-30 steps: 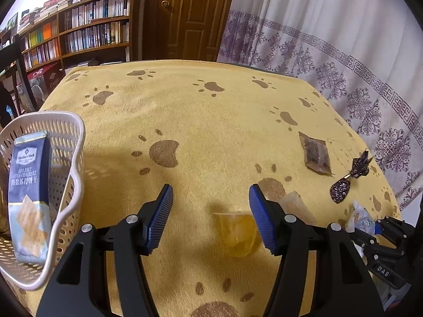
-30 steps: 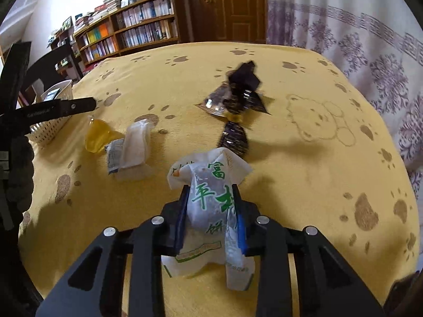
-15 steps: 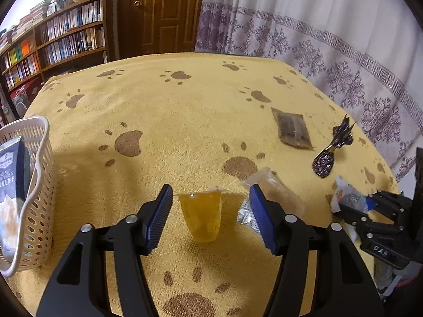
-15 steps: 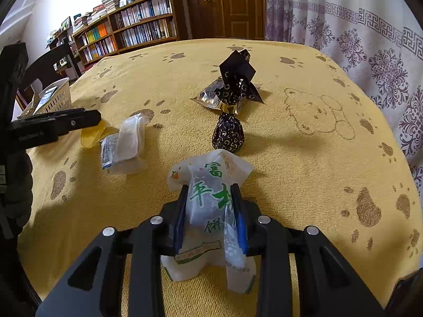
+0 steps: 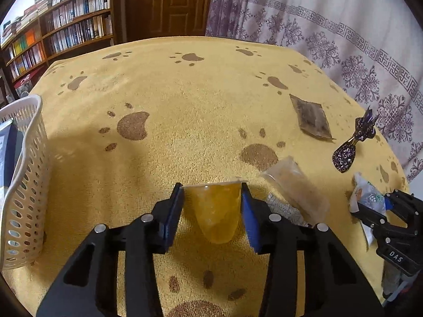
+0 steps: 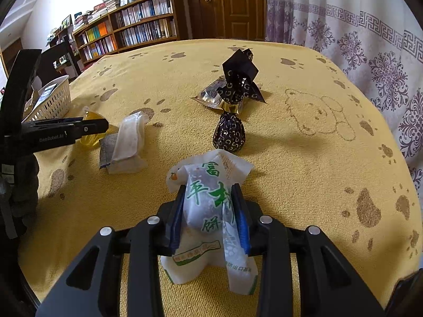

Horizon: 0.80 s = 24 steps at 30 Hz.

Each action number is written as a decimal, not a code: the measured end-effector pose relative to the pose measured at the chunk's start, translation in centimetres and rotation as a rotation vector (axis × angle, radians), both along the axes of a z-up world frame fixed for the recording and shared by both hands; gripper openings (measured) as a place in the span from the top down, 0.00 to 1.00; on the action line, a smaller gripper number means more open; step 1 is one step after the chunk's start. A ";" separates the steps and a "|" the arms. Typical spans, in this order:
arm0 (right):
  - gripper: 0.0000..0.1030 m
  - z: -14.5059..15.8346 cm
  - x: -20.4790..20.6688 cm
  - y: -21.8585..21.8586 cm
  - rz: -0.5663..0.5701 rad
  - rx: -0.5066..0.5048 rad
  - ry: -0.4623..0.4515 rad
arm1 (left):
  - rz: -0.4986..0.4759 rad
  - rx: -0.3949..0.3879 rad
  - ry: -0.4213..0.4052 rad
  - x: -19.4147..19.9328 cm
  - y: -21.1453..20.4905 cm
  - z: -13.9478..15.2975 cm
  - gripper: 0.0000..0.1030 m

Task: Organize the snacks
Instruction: 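Carry the jelly cup into the white basket and open the left tool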

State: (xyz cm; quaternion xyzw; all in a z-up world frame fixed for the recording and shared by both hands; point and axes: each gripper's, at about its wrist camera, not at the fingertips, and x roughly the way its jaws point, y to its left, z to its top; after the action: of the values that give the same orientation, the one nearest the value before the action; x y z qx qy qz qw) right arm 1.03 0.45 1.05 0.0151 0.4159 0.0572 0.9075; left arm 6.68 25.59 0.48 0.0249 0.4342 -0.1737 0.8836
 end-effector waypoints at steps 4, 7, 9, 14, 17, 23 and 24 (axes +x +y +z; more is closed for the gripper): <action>0.67 0.0 0.0 0.2 0.002 -0.008 -0.003 | 0.014 -0.010 -0.031 -0.2 0.4 1.0 0.59; 0.67 0.0 -0.1 0.2 0.002 -0.009 -0.003 | 0.033 -0.024 -0.061 -0.5 1.0 2.1 0.64; 0.67 0.0 -0.1 0.2 0.001 -0.009 -0.004 | 0.045 -0.028 -0.074 -0.6 1.3 2.6 0.64; 0.67 0.1 -0.1 0.2 0.001 -0.013 -0.005 | 0.068 -0.042 -0.099 -0.7 2.1 3.7 0.64; 0.67 0.1 -0.1 0.2 0.001 -0.013 -0.005 | 0.084 -0.042 -0.121 -1.0 2.6 4.4 0.64; 0.67 0.2 -0.2 0.4 0.000 -0.020 -0.007 | 0.161 -0.037 -0.180 -1.4 4.6 6.4 0.64; 0.67 0.2 -0.1 0.4 0.000 -0.021 -0.007 | 0.176 -0.037 -0.188 -1.4 5.0 6.7 0.64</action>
State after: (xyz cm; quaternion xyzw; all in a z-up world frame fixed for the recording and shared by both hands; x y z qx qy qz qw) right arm 0.88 0.83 1.28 0.0056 0.4132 0.0531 0.9091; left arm 5.25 30.63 7.22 -0.0135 0.3466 -0.1003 0.9325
